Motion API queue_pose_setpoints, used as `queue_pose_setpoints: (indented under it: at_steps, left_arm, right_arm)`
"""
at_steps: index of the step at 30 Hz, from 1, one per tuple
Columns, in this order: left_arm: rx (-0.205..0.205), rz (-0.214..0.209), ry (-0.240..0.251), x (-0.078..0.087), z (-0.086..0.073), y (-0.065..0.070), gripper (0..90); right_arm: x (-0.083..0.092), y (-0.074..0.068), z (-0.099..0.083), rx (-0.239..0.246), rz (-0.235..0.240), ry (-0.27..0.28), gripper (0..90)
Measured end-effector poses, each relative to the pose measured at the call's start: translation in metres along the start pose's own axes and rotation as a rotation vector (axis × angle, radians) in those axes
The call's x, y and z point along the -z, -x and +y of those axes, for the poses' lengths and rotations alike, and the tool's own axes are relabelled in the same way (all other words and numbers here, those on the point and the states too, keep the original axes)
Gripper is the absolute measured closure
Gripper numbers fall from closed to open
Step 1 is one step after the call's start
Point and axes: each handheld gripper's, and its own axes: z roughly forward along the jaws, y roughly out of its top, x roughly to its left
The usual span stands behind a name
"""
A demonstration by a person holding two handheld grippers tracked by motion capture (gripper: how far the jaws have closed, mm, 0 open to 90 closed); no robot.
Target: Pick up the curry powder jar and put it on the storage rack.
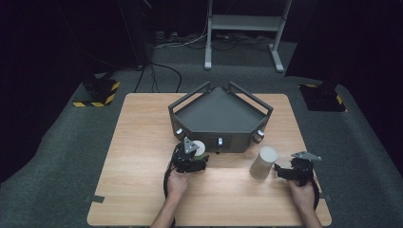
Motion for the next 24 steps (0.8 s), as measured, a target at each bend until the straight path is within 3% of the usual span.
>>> queue_pose_setpoints:
  at_steps: [11, 24]
  left_arm:
    - [-0.005, -0.018, 0.003, 0.016, 0.016, -0.004, 33.3]
    - [-0.008, -0.068, -0.019, 0.039, 0.053, -0.013, 33.6]
  right_arm:
    - [0.000, 0.000, 0.000, 0.000, 0.000, 0.000, 7.3]
    - [0.000, 0.000, 0.000, -0.002, 0.000, 0.001, 7.3]
